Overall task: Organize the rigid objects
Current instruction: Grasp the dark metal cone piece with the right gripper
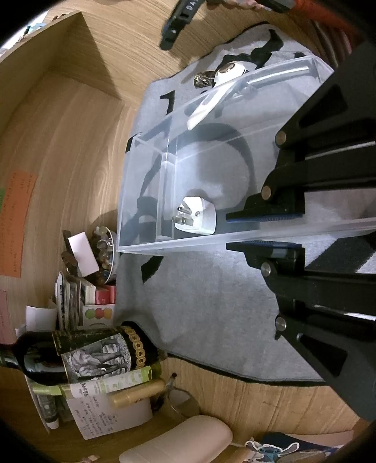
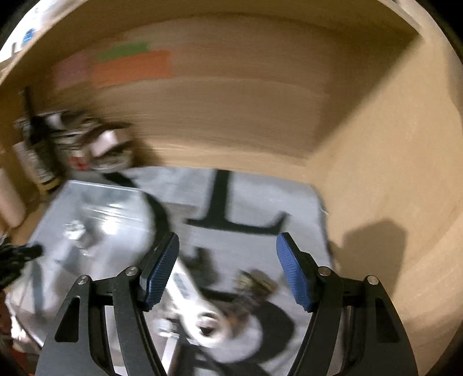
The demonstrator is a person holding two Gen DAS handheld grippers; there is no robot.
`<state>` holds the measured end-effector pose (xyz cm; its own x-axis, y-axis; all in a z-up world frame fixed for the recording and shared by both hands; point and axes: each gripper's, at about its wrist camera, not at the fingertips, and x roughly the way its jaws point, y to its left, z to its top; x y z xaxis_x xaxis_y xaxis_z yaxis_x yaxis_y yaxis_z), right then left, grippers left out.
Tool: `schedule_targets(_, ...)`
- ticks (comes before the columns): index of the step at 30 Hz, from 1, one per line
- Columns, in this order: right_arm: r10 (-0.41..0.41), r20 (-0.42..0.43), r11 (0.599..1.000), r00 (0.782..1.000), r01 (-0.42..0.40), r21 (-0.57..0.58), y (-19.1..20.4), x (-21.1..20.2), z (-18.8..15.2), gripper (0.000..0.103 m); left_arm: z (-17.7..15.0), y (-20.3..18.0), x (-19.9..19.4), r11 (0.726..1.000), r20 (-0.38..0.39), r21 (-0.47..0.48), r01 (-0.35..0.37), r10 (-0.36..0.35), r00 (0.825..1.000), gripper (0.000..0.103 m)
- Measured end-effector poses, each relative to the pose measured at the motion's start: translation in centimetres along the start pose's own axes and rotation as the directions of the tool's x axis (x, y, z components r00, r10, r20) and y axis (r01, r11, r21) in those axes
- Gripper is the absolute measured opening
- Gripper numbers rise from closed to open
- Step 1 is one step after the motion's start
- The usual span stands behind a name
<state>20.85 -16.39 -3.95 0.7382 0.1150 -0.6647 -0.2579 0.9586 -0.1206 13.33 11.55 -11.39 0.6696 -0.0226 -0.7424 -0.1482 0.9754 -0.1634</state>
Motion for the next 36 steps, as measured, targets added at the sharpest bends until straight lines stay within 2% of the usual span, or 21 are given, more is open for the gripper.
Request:
schedule_targets(2,-0.024,-0.028,0.999,0.999,0.025,0.037,-1.7,0.8,-0.8,0.067,0.0,0.0,0.0,1.000,-0.002,0.001,-0.002,0.002,1.000,0.011)
schedule_targets(8,-0.007,-0.134,0.994,0.991,0.021,0.107,-4.0,4.4,-3.0,0.067,0.1,-0.1,0.0,1.000,-0.007,0.002,-0.015,0.015,1.000,0.011)
schedule_targets(14,0.075,-0.188,0.989,0.979,-0.050,0.137,-3.7,7.0,-4.4,0.066,0.0,0.0,0.4,1.000,-0.029,-0.006,-0.013,0.013,0.999,0.012)
schedule_targets(16,0.090,-0.192,0.989,0.977,-0.066,0.129,-3.1,7.6,-4.5,0.061,0.0,0.1,0.5,1.000,-0.036,-0.010,-0.012,0.012,0.999,0.011)
schedule_targets(18,0.101,-0.201,0.991,0.974,-0.080,0.112,-2.5,8.1,-4.5,0.051,0.0,0.0,0.6,1.000,-0.039,-0.009,-0.015,0.014,0.999,0.011)
schedule_targets(20,0.108,-0.218,0.992,0.970,-0.090,0.090,-2.0,8.8,-4.5,0.044,0.0,0.0,0.6,1.000,-0.038,-0.006,-0.015,0.015,0.999,0.011)
schedule_targets(22,0.096,-0.216,0.994,0.972,-0.084,0.064,-1.6,9.0,-4.5,0.043,0.0,0.0,0.6,1.000,-0.038,-0.010,-0.014,0.013,0.999,0.011)
schedule_targets(26,0.113,-0.246,0.993,0.963,-0.103,0.053,-1.1,10.1,-4.5,0.030,-0.1,0.1,0.6,1.000,-0.038,-0.009,-0.012,0.012,0.999,0.012)
schedule_targets(36,0.100,-0.194,0.995,0.976,-0.093,0.045,-1.1,8.7,-3.7,0.030,-0.1,0.1,0.7,1.000,-0.036,-0.004,-0.015,0.015,0.999,0.011)
